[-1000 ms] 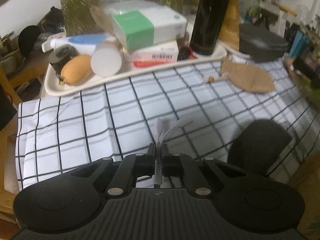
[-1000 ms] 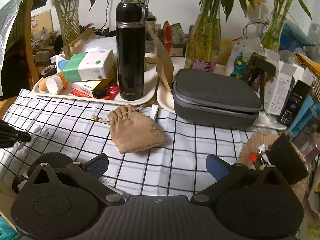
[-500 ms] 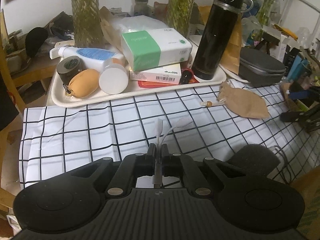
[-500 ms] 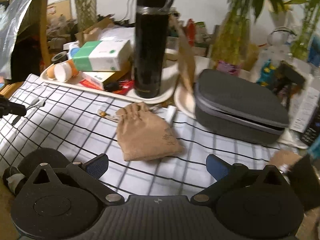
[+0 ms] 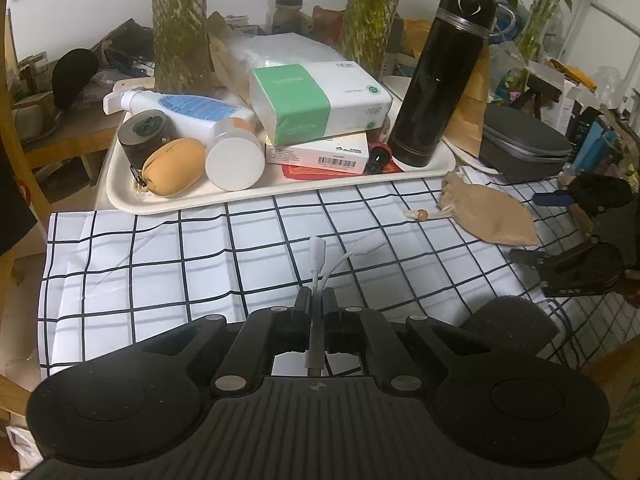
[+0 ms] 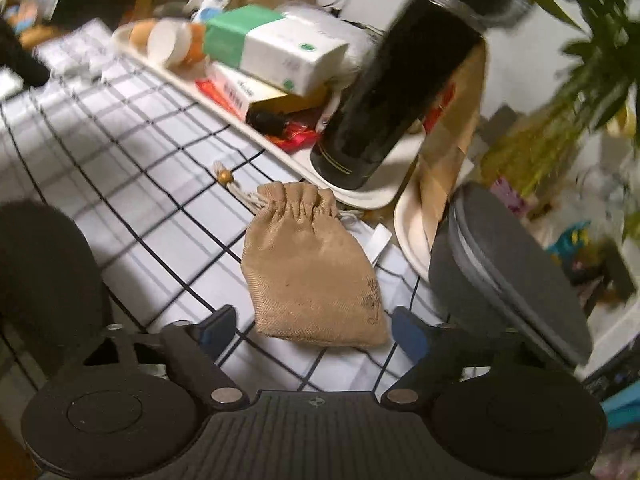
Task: Organize soft objects
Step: 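Close the right gripper on the tan drawstring pouch while the left holds the cable, then lift the cable and pouch and carry them toward the box, then lower the cable and pouch into the box and open both grippers, then move both tools away from the box back over the cloth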
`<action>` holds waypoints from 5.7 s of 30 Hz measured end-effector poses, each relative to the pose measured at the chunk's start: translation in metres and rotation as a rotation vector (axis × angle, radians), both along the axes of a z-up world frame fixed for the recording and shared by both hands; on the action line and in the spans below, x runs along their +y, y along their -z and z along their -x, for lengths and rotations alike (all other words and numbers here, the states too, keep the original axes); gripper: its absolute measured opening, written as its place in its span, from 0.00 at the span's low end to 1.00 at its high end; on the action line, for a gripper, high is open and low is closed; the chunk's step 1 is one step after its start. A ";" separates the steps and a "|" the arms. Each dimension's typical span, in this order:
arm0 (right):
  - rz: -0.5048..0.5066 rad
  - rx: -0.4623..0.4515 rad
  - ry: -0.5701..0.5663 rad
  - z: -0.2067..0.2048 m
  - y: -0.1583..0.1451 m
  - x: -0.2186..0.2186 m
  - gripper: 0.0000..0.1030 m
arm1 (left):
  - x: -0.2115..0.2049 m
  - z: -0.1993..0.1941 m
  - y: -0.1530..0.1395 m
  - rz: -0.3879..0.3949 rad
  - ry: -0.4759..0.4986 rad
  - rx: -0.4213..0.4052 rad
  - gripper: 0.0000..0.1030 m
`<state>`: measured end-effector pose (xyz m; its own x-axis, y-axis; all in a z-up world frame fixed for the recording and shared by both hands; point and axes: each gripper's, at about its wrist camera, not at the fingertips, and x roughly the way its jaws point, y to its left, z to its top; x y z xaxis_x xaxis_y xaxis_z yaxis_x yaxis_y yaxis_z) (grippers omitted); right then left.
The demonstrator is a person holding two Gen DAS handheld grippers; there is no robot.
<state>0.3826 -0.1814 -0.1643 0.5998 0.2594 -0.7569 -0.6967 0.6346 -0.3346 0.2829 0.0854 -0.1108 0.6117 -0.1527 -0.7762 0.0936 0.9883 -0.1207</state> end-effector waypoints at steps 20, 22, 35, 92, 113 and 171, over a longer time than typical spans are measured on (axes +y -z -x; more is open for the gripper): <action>-0.257 0.012 0.147 -0.004 -0.066 -0.033 0.05 | -0.002 0.006 -0.020 0.038 -0.015 -0.055 0.05; -0.308 0.025 0.175 -0.004 -0.077 -0.042 0.05 | -0.002 0.007 -0.024 0.043 -0.016 -0.066 0.05; -0.398 0.023 0.195 0.025 -0.111 -0.070 0.05 | -0.009 0.016 -0.047 0.024 -0.035 -0.122 0.05; -0.798 0.035 0.053 0.189 -0.199 -0.152 0.05 | -0.100 0.174 -0.124 -0.004 0.099 -0.132 0.05; -0.820 0.054 -0.081 0.217 -0.206 -0.129 0.05 | -0.080 0.202 -0.125 -0.013 0.010 -0.172 0.47; -0.398 0.212 0.109 0.191 -0.147 -0.085 1.00 | -0.083 0.198 -0.115 -0.152 0.004 -0.145 0.74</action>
<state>0.1920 -0.2666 -0.0169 0.4828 0.4986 -0.7200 -0.6451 0.7585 0.0926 0.0853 0.0020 0.0045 0.7185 -0.0427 -0.6942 0.1026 0.9937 0.0451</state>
